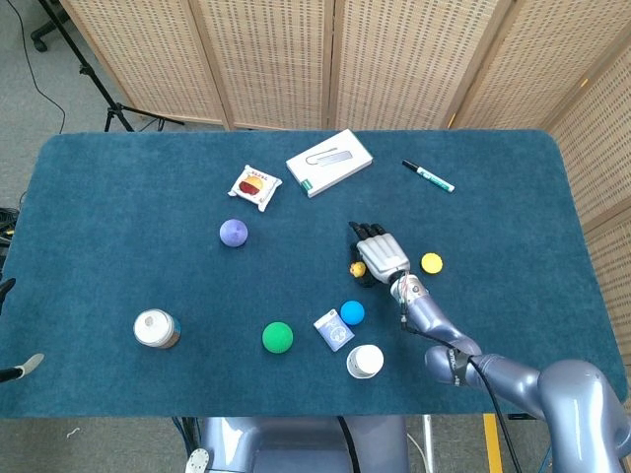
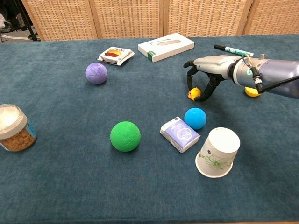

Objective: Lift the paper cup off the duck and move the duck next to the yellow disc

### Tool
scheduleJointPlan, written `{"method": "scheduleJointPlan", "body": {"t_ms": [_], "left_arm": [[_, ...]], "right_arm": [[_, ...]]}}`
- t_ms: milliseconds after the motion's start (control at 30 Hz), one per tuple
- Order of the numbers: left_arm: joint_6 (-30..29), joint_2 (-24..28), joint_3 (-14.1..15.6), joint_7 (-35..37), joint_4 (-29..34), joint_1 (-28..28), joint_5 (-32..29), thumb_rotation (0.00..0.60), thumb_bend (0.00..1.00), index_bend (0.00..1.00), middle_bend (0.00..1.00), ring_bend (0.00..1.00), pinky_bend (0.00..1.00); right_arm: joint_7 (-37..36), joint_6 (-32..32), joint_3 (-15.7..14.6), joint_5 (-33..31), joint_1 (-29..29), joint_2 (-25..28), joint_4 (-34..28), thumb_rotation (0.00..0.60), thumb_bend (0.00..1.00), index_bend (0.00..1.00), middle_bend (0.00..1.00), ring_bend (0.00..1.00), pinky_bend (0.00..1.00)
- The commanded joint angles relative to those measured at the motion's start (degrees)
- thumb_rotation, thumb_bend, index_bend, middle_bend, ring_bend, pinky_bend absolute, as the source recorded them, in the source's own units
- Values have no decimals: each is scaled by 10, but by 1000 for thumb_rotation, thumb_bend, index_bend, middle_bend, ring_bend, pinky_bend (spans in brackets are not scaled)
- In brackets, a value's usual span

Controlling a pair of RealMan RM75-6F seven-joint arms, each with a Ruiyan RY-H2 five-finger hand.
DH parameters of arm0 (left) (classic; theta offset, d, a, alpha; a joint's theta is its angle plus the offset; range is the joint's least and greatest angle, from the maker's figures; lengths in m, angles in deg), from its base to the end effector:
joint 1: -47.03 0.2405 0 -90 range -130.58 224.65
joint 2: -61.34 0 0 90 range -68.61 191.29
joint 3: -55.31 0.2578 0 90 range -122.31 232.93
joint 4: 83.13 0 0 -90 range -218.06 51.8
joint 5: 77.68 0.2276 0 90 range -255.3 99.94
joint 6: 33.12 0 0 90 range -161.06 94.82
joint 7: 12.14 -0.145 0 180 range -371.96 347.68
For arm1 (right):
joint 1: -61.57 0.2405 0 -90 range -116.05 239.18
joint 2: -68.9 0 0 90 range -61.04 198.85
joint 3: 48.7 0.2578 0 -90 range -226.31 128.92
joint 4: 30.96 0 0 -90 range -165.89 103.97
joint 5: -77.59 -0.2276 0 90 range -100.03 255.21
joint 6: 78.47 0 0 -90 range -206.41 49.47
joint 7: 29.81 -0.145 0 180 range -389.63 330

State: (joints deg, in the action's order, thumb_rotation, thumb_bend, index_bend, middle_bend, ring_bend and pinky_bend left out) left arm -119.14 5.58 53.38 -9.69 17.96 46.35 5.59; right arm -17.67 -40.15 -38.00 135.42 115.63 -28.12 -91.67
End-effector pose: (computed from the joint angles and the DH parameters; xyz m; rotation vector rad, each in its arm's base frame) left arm -0.3175 0.1553 0.1778 -1.2866 -0.9988 -0.8678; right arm -0.1517 -0.4234 -0.0700 1.9390 -1.0004 0.7489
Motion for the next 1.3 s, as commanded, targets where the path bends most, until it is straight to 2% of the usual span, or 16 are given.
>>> {"method": "scheduleJointPlan", "body": {"t_ms": [33,200,467,733,933,1300], "left_arm": [[1,0,0,-1,0,-1,0,600,0,0,0,0,0],[3,-1,0,-3,0,-2,-2,600,0,0,0,0,0],[4,-1,1,-5,1,-2,-2,600,0,0,0,0,0],[9,-3,1,-10,1,-4,-6,600,0,0,0,0,0],[14,-5,3,-20,4,-7,-5,600,0,0,0,0,0],[16,-13,6,-47,11,-11,0,600,0,0,0,0,0]], "right_arm": [[-5,-1,0,6,-1,-2,4,600,311,515,0,0,64],[-16,1,4,15,-3,-3,6,600,311,558,0,0,64],[-22,10,8,24,-7,4,0,600,311,574,0,0,64],[-14,47,27,28,-21,73,-51,600,311,574,0,0,64],[-7,49,6,19,-52,120,-61,600,319,574,0,0,64],[-41,54,-16,41,-89,148,-73,600,337,574,0,0,64]]}}
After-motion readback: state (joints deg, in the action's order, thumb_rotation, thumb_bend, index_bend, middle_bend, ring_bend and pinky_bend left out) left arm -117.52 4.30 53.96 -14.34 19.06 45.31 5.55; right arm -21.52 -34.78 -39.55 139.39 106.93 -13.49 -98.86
